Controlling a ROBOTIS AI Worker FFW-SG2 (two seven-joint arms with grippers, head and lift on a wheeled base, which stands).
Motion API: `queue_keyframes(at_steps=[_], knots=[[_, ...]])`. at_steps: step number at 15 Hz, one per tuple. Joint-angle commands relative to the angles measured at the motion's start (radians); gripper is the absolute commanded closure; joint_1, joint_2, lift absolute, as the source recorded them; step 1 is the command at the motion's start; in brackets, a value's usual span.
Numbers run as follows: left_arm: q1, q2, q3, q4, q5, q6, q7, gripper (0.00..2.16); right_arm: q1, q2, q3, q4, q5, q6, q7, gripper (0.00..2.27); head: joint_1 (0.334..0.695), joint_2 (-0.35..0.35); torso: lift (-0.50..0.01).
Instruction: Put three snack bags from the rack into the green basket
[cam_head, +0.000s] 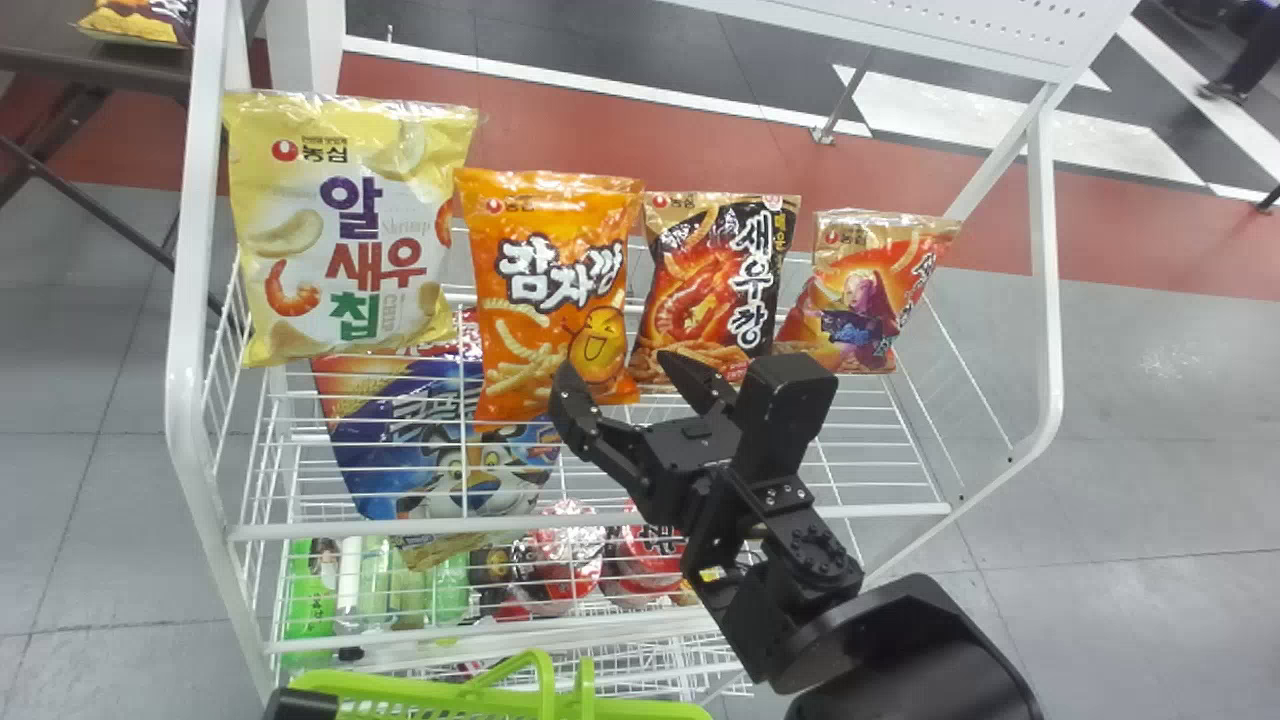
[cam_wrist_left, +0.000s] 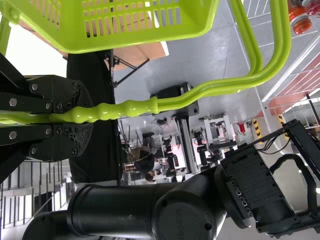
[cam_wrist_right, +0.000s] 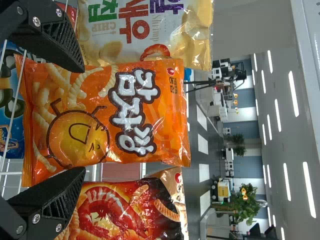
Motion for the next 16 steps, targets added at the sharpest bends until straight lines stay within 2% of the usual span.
queue_keyframes(at_steps=[1, 9, 16], knots=[[0.0, 0.0, 0.001, 0.001, 0.004, 0.014, 0.005, 1.89, -0.003, 0.001, 0.005, 0.001, 0.0, 0.0, 0.0, 0.12, 0.695, -0.35, 0.0], [-0.009, -0.002, 0.003, -0.004, 0.024, 0.052, 0.028, 1.89, -0.046, 0.001, 0.011, 0.045, -0.005, -0.034, 0.0, 0.13, 0.695, -0.35, 0.0], [-0.009, -0.002, 0.008, 0.003, 0.024, 0.052, 0.028, 1.89, -0.262, 0.041, 0.082, 0.271, 0.006, -0.049, 0.002, 0.13, 0.695, -0.35, 0.0]])
